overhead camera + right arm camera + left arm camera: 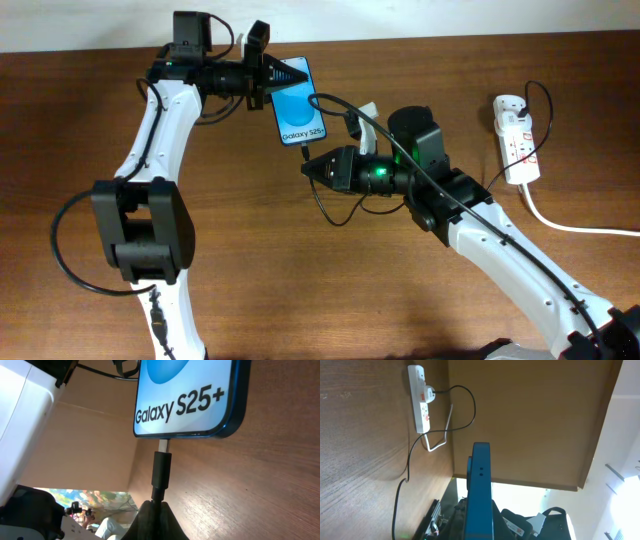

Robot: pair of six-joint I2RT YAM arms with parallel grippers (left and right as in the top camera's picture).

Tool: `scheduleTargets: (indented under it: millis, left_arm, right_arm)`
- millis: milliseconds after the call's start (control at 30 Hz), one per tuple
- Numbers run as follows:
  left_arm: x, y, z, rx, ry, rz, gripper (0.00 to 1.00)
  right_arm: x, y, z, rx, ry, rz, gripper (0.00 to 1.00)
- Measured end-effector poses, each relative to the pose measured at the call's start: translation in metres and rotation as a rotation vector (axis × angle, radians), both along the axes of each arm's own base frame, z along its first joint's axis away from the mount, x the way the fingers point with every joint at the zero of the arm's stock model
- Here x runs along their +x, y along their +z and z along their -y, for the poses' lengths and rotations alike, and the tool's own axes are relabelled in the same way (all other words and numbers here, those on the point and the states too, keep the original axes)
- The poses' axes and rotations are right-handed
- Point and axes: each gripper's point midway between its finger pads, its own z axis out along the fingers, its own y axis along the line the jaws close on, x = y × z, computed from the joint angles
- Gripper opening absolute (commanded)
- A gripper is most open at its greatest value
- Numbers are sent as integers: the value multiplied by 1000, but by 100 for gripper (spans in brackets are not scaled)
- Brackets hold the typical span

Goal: Plug charger to phone and switch on socket
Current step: 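Push the USB-C plug up into the phone's port with the right gripper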

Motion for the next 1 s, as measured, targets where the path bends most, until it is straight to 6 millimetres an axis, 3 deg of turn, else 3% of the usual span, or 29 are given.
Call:
scheduleTargets:
  millis: [1000]
  left_arm:
    - [2,-2,1,14,10,5,0]
  right_arm:
    - [7,-4,10,-19,-23,12,4]
